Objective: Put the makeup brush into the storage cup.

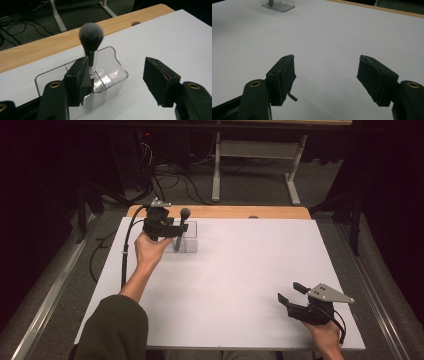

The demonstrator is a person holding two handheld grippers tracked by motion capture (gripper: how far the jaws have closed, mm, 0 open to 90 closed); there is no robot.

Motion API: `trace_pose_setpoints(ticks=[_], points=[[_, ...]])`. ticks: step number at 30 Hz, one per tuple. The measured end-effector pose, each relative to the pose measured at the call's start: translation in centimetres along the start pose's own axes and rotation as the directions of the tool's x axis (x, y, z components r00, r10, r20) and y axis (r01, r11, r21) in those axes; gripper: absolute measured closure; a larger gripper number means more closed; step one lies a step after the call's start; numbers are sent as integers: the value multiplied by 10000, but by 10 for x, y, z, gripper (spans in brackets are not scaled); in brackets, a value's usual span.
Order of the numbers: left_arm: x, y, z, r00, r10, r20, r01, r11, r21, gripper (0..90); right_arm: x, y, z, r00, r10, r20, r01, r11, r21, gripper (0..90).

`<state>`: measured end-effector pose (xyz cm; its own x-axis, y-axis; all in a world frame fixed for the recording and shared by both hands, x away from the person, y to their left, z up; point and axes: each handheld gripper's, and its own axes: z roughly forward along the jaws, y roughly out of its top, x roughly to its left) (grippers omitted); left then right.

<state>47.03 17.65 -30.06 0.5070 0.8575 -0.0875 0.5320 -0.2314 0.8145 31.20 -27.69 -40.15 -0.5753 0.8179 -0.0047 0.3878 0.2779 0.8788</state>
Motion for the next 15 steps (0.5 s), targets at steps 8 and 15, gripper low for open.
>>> trace_pose_setpoints(ticks=[8, 15], points=[[-6, 0, -12, 9999, 148, 84, -146, 9998, -147, 367, 0, 1, 0, 10000, -76, -61, 75, 10000, -52, 322], [-10, -3, -18, 9992, 238, 313, -232, 9995, -193, 356, 0, 1, 0, 10000, -54, -56, 53, 10000, -78, 322]])
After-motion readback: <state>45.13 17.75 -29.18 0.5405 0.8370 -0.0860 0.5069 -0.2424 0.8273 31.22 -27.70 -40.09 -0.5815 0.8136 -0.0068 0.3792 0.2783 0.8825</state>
